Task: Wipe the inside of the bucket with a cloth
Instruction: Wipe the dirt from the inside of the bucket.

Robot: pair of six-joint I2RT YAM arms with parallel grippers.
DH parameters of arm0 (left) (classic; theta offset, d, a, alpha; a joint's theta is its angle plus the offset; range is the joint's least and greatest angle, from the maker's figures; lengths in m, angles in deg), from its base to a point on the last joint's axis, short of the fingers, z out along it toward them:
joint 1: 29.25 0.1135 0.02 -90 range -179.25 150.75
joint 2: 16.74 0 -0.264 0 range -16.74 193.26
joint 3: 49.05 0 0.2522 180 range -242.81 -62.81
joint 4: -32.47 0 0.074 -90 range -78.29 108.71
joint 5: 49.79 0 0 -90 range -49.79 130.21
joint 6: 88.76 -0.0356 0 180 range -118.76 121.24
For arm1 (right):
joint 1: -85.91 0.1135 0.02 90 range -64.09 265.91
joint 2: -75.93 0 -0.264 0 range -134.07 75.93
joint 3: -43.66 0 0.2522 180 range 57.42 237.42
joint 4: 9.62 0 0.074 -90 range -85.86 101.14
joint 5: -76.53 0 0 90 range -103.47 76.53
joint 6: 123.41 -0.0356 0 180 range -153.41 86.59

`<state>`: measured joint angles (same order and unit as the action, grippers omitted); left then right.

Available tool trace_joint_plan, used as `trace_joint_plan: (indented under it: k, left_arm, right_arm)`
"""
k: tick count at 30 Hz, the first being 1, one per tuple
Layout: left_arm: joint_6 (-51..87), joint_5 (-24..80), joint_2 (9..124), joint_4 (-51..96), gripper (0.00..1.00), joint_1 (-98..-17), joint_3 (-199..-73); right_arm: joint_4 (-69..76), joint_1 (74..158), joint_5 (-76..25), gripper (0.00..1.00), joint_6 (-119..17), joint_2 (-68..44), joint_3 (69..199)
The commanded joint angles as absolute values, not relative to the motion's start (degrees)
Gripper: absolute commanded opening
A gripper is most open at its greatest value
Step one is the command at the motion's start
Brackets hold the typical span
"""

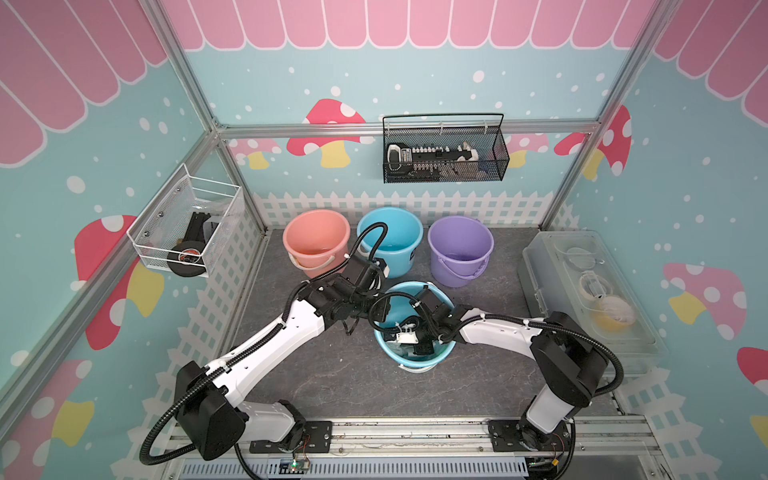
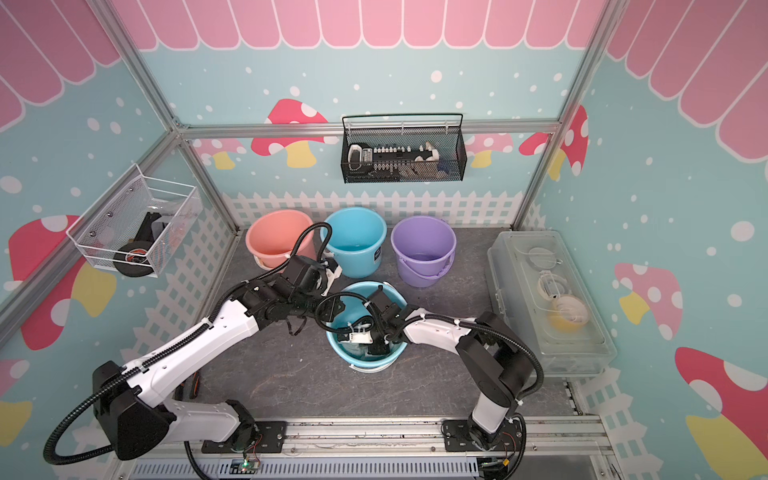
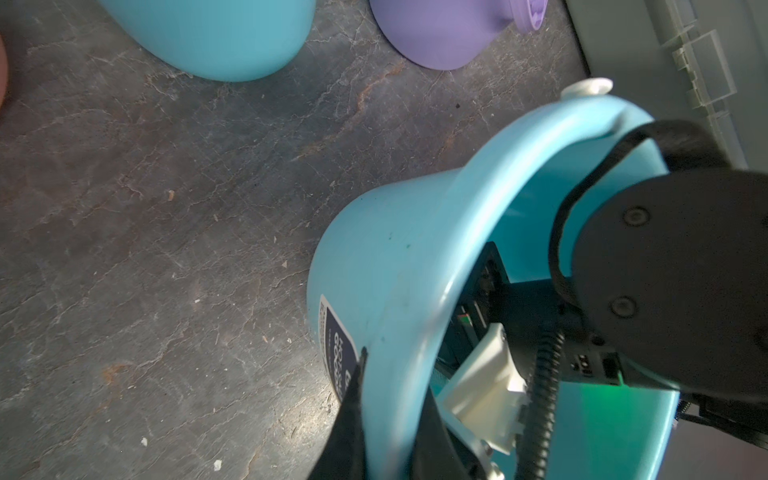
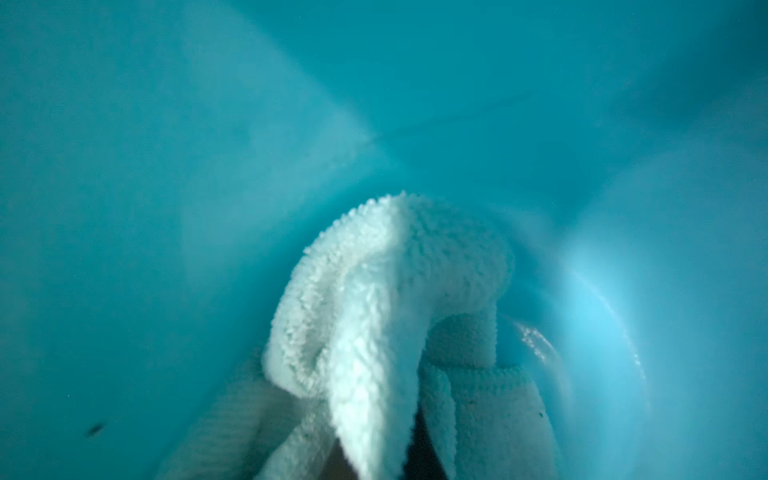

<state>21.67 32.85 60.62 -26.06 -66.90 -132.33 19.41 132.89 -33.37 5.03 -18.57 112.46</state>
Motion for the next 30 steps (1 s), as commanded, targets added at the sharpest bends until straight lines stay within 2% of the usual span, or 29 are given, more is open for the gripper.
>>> trace_joint_plan:
  k: [1,12,17,25,30]
  left_arm:
    - [24.54,32.22,60.25,-19.96,0.0,-66.89,-133.08]
    - [27.68,34.88,57.63,-17.54,0.0,-66.86,-129.81]
    - [28.46,35.97,56.16,-15.86,0.0,-66.87,-128.12]
    - [30.04,36.07,54.73,-12.99,0.0,-66.89,-126.12]
    - [30.99,34.84,54.27,-11.86,0.0,-66.88,-125.18]
  right_arm:
    - [20.76,134.08,-38.98,0.0,1.18,-12.62,111.13]
    - [22.03,134.08,-36.32,0.0,-14.7,-0.2,111.88]
    - [23.36,134.08,-35.48,0.0,-31.11,2.54,115.93]
    - [26.99,134.08,-28.59,0.0,-68.14,3.88,121.61]
    - [26.65,133.99,-27.28,0.0,-82.93,1.89,122.61]
